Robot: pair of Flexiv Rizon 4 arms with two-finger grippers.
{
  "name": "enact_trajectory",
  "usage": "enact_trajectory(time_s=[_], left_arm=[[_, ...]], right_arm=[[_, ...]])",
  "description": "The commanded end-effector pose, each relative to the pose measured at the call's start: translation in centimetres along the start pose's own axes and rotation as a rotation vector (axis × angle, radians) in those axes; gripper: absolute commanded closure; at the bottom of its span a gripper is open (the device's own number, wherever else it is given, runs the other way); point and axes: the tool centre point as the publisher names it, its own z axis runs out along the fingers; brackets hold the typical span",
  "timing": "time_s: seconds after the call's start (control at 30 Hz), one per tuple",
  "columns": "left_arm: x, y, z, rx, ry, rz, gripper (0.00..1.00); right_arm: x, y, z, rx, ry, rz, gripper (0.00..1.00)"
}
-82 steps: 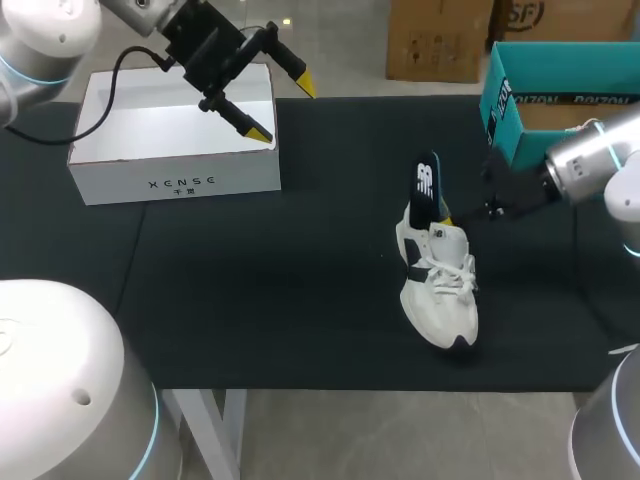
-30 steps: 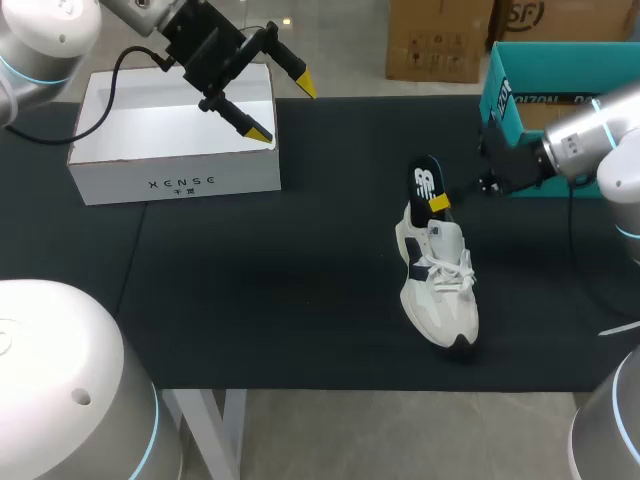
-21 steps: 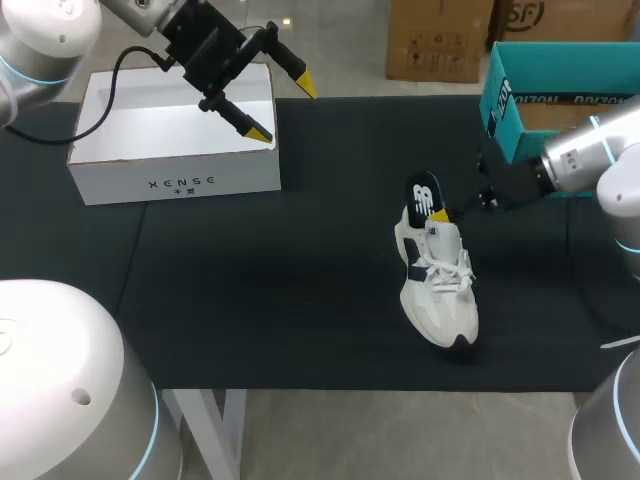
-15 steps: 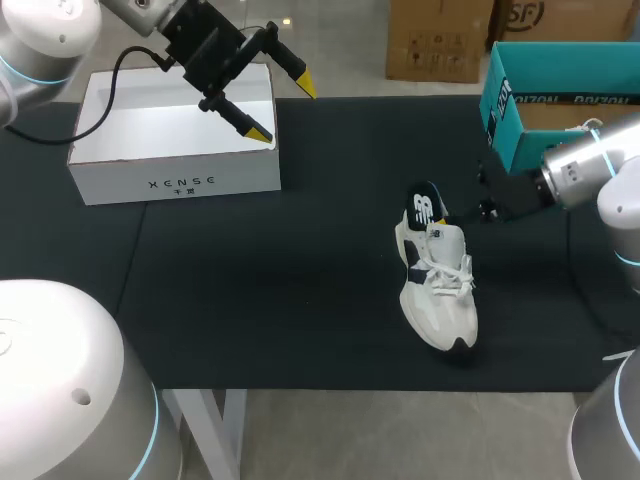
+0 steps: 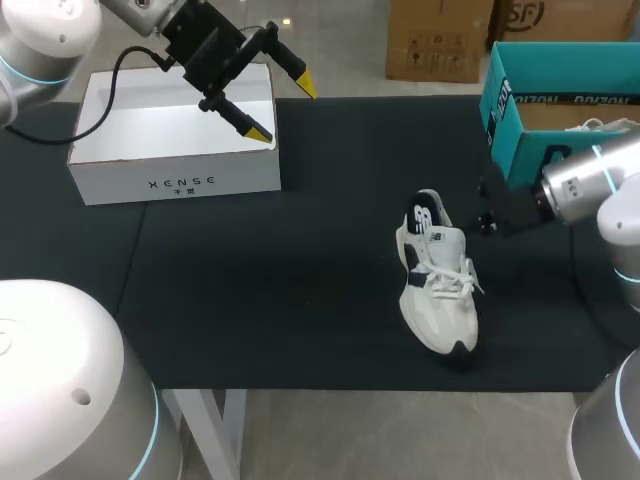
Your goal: Take the shoe out of the shoebox, open the shoe tongue, remove and reinsert the insole, then place the shoe into the shoebox
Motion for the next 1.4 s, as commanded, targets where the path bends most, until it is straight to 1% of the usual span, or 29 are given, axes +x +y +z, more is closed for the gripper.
enact_trajectory(time_s=[0.03, 0.2, 0.27, 0.37, 0.4, 0.47, 0.5, 0.57, 0.6, 0.63, 0.67, 0.87, 1.0, 1.33, 1.4], left_arm=[[0.0, 0.1, 0.0, 0.001, 0.005, 0.001, 0.00], [0.0, 0.1, 0.0, 0.001, 0.005, 0.001, 0.00], [0.0, 0.1, 0.0, 0.001, 0.005, 0.001, 0.00], [0.0, 0.1, 0.0, 0.001, 0.005, 0.001, 0.00], [0.0, 0.1, 0.0, 0.001, 0.005, 0.001, 0.00], [0.0, 0.1, 0.0, 0.001, 0.005, 0.001, 0.00], [0.0, 0.1, 0.0, 0.001, 0.005, 0.001, 0.00], [0.0, 0.1, 0.0, 0.001, 0.005, 0.001, 0.00], [0.0, 0.1, 0.0, 0.001, 0.005, 0.001, 0.00], [0.0, 0.1, 0.0, 0.001, 0.005, 0.001, 0.00], [0.0, 0.1, 0.0, 0.001, 0.005, 0.001, 0.00], [0.0, 0.1, 0.0, 0.001, 0.005, 0.001, 0.00], [0.0, 0.1, 0.0, 0.001, 0.005, 0.001, 0.00], [0.0, 0.1, 0.0, 0.001, 0.005, 0.001, 0.00], [0.0, 0.1, 0.0, 0.001, 0.005, 0.001, 0.00]], right_arm=[[-0.1, 0.7, 0.2, 0.005, -0.006, -0.011, 0.38], [-0.3, 2.2, -0.2, -0.004, -0.015, -0.036, 0.44], [-0.4, 2.6, -0.2, -0.006, -0.017, -0.042, 0.41], [-0.6, 3.3, -0.4, -0.011, -0.023, -0.053, 0.45], [-0.7, 3.5, -0.5, -0.013, -0.026, -0.056, 0.43], [-0.8, 3.9, -0.8, -0.017, -0.032, -0.063, 0.43], [-0.8, 4.1, -1.0, -0.019, -0.035, -0.065, 0.46], [-0.9, 4.4, -1.3, -0.023, -0.042, -0.072, 0.54], [-0.9, 4.5, -1.4, -0.024, -0.044, -0.074, 0.65], [-1.0, 4.5, -1.6, -0.027, -0.049, -0.077, 0.93], [-1.0, 4.6, -1.6, -0.027, -0.050, -0.078, 1.00], [-1.2, 4.6, -1.9, -0.030, -0.057, -0.077, 1.00], [-1.1, 4.1, -1.8, -0.029, -0.056, -0.068, 1.00], [-0.8, 1.9, -0.9, -0.020, -0.033, -0.028, 1.00], [-0.5, 1.0, -0.7, -0.016, -0.027, -0.010, 1.00]])
